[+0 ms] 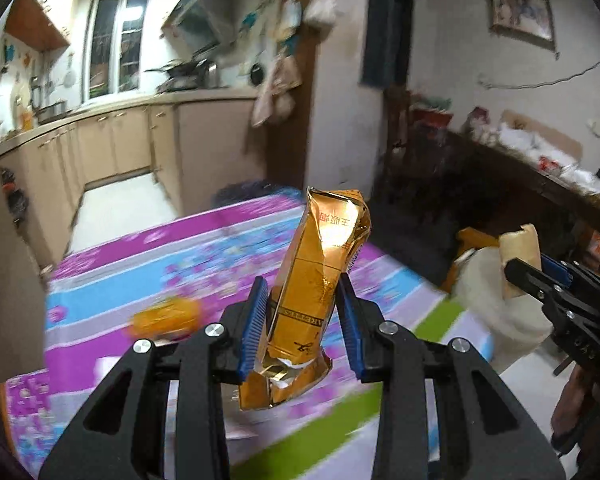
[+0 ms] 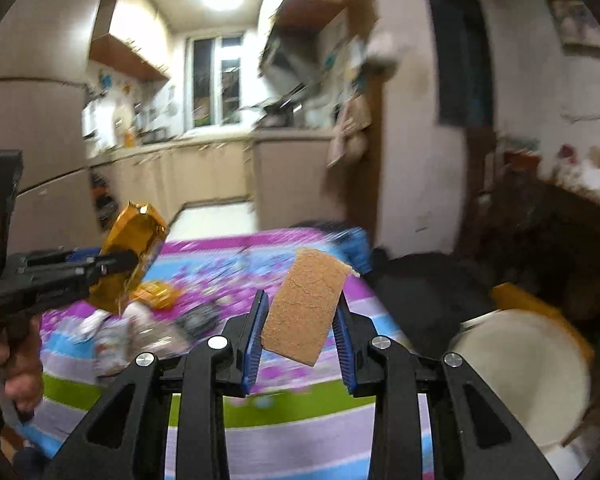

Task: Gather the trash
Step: 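Carry the gold wrapper and cork piece with both tools over the white bucket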

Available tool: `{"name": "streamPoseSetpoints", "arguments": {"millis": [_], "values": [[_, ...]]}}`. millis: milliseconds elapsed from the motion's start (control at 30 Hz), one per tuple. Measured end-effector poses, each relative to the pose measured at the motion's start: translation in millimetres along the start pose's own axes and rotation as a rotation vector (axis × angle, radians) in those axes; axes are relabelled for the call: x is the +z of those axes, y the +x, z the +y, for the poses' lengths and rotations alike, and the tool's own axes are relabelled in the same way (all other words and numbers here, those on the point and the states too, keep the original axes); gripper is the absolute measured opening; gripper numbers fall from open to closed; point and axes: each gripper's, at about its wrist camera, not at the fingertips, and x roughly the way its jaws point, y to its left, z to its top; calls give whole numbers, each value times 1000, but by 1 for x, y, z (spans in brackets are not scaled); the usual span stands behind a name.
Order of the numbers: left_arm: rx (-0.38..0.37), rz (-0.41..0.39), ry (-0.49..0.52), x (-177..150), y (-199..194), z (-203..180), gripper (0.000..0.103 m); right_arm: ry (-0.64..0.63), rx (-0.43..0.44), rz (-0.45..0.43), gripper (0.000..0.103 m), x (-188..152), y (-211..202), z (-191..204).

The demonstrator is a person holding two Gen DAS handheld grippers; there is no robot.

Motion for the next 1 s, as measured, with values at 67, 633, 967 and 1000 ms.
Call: {"name": "streamPoseSetpoints", "arguments": {"millis": [67, 633, 967, 1000], "values": [[-26, -19, -1, 7, 6, -34, 34, 22, -51, -28, 33, 9, -17, -27], [-212, 7, 78, 27, 48, -214, 34, 150, -274, 9, 33, 17, -85, -219], [-231, 190, 113, 27, 111, -281, 34, 271, -214, 298, 33, 5, -26, -324], [-229, 209, 115, 26, 116, -285, 34, 281, -203, 327, 33, 2, -20, -330]]}}
